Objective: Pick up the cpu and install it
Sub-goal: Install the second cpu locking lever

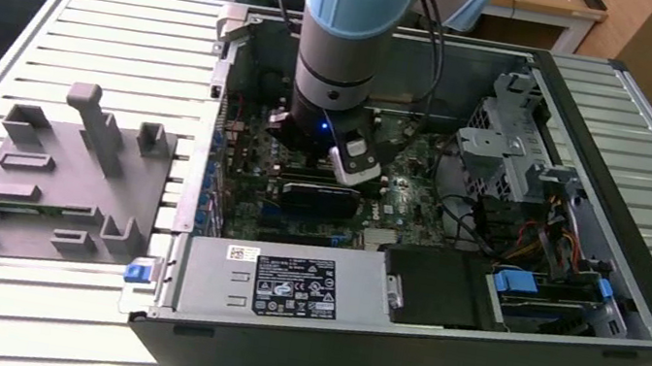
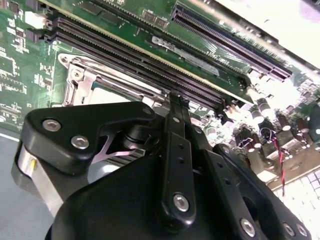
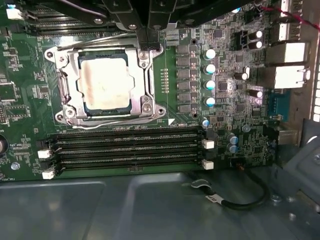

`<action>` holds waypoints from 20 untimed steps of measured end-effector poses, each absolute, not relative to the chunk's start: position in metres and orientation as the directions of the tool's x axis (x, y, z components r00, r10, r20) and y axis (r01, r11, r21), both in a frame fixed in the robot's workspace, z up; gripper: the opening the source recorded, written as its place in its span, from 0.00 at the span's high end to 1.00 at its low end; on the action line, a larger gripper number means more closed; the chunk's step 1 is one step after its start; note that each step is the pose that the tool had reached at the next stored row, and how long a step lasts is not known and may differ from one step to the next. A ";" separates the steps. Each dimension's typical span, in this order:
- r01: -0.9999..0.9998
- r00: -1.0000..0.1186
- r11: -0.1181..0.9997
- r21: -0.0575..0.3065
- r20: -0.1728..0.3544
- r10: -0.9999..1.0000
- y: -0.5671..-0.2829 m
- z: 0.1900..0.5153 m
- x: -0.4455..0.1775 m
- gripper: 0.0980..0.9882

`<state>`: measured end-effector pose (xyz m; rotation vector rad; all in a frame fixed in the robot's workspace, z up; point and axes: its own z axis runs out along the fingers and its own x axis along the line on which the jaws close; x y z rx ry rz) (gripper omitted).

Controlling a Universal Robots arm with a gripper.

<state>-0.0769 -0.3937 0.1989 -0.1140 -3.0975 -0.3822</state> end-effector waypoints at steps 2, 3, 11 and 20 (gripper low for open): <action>0.075 -0.997 0.965 0.250 0.028 0.070 -0.394 0.197 -0.077 0.99; 0.075 -0.997 0.964 0.254 0.028 0.070 -0.394 0.196 -0.077 0.99; 0.074 -0.997 0.955 0.288 0.030 0.069 -0.395 0.192 -0.078 0.99; 0.074 -0.997 0.952 0.298 0.031 0.068 -0.395 0.190 -0.081 0.99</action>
